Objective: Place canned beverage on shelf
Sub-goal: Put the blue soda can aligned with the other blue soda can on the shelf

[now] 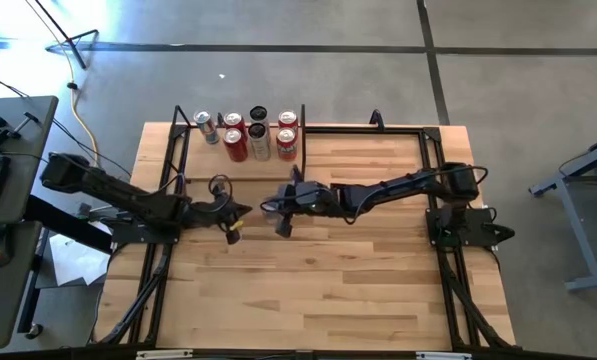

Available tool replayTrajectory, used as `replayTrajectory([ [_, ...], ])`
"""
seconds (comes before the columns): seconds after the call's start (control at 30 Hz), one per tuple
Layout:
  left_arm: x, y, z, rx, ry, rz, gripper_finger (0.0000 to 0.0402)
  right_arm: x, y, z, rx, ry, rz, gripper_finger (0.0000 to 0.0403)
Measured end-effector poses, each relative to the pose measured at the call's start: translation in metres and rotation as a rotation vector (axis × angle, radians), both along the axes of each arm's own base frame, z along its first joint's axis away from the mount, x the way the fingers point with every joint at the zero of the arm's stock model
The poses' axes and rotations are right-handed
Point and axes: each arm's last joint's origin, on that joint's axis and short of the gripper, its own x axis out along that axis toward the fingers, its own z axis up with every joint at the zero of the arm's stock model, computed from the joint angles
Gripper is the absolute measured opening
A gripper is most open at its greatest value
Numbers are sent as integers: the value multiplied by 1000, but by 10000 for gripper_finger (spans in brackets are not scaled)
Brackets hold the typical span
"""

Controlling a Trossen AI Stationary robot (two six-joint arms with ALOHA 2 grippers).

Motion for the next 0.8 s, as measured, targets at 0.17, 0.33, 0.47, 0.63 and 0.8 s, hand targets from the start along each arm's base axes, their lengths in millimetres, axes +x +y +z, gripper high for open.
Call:
replayTrajectory([
  [0.17,-3,-15,2,-46,-14,-118,0,-13,12,18,-92,35,-51,0],
  [0.33,1,-33,-4,-87,-16,-225,0,-25,18,3,-154,189,-210,0],
  [0.47,13,-38,-8,-78,-90,-205,0,-34,15,-24,-102,169,-312,0],
  [0.63,28,-33,-21,-64,-139,-133,0,-49,4,-52,6,35,-383,0],
  [0.8,38,-26,-30,-52,-164,-92,0,-50,-6,-73,106,-58,-320,0],
])
